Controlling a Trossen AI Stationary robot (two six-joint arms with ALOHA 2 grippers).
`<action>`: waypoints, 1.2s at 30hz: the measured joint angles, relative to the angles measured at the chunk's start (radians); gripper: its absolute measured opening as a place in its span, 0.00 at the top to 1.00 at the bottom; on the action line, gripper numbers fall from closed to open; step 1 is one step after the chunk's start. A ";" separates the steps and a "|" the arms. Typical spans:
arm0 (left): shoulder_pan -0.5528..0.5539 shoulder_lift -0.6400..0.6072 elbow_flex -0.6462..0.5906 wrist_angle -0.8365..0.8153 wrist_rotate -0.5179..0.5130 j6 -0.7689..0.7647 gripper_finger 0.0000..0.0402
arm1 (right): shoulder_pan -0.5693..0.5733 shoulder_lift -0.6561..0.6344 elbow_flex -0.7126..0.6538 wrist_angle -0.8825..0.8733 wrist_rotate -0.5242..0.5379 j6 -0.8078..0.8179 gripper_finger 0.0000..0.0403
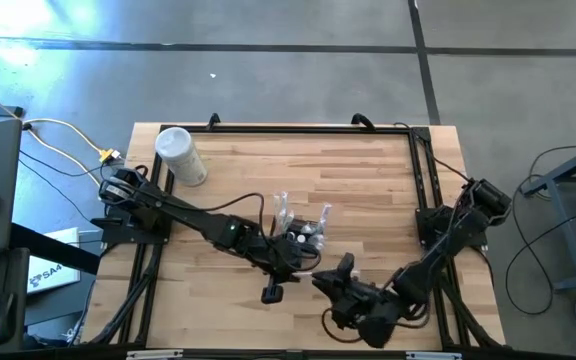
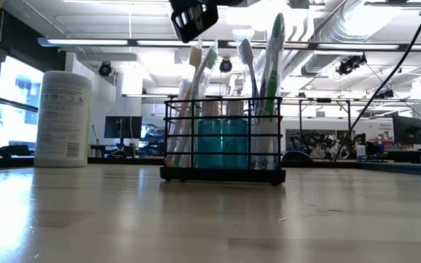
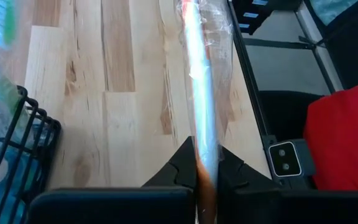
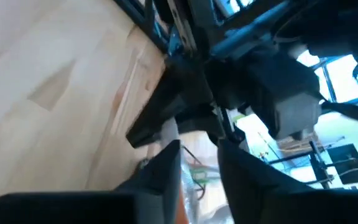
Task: Pick & Place toothbrushing station
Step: Put the orange toothbrush into the mesh organizer
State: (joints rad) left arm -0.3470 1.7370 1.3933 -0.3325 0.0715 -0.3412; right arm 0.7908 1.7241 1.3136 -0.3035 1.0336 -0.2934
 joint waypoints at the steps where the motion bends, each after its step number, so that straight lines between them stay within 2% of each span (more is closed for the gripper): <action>1: 0.000 0.000 0.000 0.000 0.000 0.000 0.98 | 0.011 0.000 0.000 0.013 0.010 -0.006 0.73; 3: 0.000 0.000 0.000 0.000 0.000 0.000 0.98 | 0.035 0.000 0.000 0.025 0.055 -0.023 0.67; 7: 0.000 -0.001 0.000 0.000 -0.001 0.007 0.98 | 0.104 0.000 0.000 0.067 0.218 -0.013 0.56; 12: -0.008 -0.007 0.000 0.091 -0.003 0.076 0.98 | 0.229 -0.002 0.000 0.173 0.359 0.062 0.51; 14: -0.014 -0.020 0.001 0.165 0.001 0.131 0.98 | 0.276 -0.002 0.000 0.222 0.358 0.059 0.51; 19: -0.021 -0.065 0.001 0.230 -0.034 0.258 0.98 | 0.375 -0.003 0.000 0.317 0.199 -0.004 0.54; 21: -0.024 -0.082 0.001 0.259 -0.048 0.318 0.98 | 0.398 -0.003 0.000 0.359 0.170 -0.015 0.55; 24: -0.048 -0.084 0.002 0.342 -0.015 0.397 0.98 | 0.415 -0.003 0.000 0.391 0.225 -0.010 0.58; 27: -0.086 -0.082 0.001 0.407 0.009 0.466 0.98 | 0.397 -0.003 0.000 0.426 0.363 -0.011 0.59; 30: -0.109 -0.081 0.001 0.428 -0.023 0.524 0.98 | 0.354 -0.003 0.000 0.487 0.471 -0.050 0.60; 32: -0.109 -0.072 0.001 0.443 -0.045 0.530 0.98 | 0.321 -0.004 0.000 0.527 0.465 -0.090 0.60; 36: -0.105 -0.071 0.001 0.443 -0.051 0.523 0.98 | 0.254 -0.004 0.000 0.634 0.320 -0.175 0.61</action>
State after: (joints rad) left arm -0.4515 1.6658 1.3944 0.1108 0.0201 0.1814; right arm 1.0447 1.7203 1.3140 0.3304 1.3533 -0.4683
